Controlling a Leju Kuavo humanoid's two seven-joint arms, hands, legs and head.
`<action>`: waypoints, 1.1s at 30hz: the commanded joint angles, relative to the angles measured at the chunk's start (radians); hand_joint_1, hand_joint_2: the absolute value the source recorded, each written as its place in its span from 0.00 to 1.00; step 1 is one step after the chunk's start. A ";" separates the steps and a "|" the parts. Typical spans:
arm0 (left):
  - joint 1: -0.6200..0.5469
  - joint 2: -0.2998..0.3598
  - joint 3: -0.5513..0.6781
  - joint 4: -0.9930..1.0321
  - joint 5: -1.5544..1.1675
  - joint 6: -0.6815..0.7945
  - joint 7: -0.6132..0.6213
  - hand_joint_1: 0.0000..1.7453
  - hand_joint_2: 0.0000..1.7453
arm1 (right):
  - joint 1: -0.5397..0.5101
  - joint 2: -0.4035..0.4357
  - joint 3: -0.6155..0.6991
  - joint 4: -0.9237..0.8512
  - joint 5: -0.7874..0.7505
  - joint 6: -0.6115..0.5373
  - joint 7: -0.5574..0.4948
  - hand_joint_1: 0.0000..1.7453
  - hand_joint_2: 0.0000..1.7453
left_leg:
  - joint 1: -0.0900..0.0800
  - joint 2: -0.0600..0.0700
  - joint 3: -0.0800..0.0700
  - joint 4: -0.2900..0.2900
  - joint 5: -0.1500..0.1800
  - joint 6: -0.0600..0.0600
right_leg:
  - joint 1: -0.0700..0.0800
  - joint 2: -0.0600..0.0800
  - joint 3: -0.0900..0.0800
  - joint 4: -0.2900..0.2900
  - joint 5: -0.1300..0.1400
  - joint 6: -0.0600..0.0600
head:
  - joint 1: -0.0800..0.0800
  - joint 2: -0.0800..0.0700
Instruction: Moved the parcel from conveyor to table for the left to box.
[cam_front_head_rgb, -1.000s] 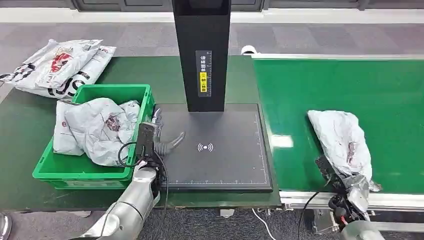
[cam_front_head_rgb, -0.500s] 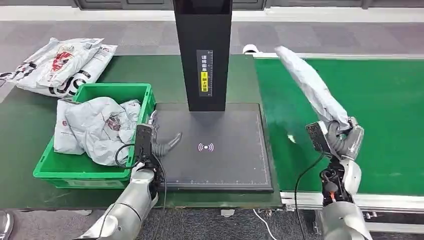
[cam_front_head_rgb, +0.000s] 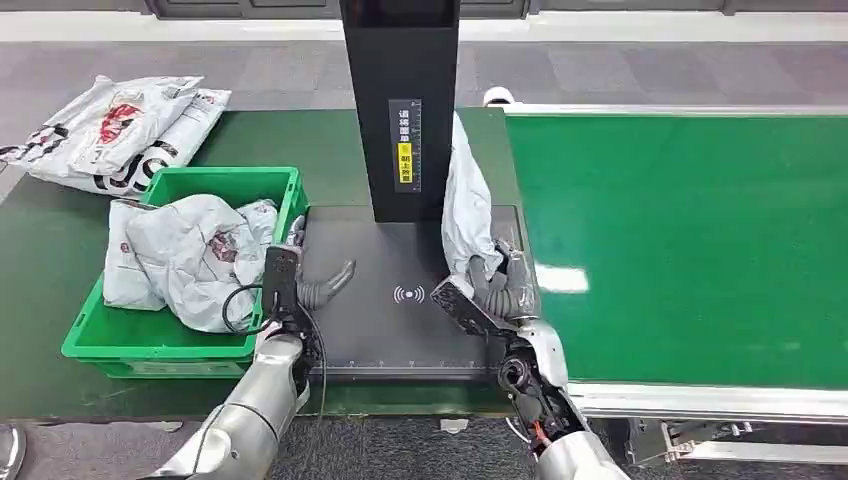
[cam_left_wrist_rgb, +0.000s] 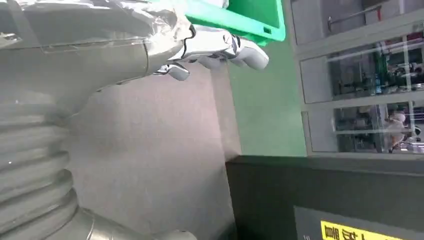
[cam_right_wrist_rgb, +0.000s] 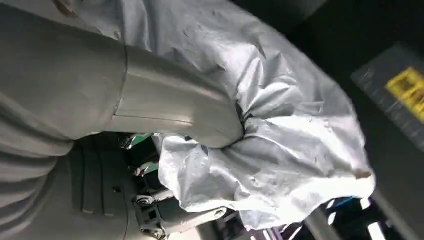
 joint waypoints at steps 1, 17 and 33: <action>-0.030 0.037 -0.049 0.028 -0.002 0.002 0.004 0.00 1.00 | -0.022 -0.036 0.203 0.066 -0.013 0.012 0.007 1.00 1.00 | 0.000 0.004 0.002 -0.001 -0.001 0.000 | 0.001 0.003 0.001 -0.001 0.000 0.000 | 0.000 0.000; 0.035 0.014 -0.160 -0.201 0.103 0.014 0.004 0.00 1.00 | 0.095 -0.135 0.371 0.206 0.025 0.357 0.152 0.00 1.00 | 0.001 0.004 0.015 -0.002 -0.005 -0.001 | 0.001 0.002 0.012 -0.004 -0.003 -0.002 | 0.000 0.000; 0.136 0.069 -0.422 -0.419 0.176 0.119 0.004 0.00 1.00 | 0.204 -0.081 -0.024 -0.368 -0.308 0.278 -0.078 0.00 1.00 | -0.001 0.003 0.018 -0.001 -0.008 0.002 | -0.001 0.000 0.018 -0.002 -0.007 0.000 | 0.000 0.000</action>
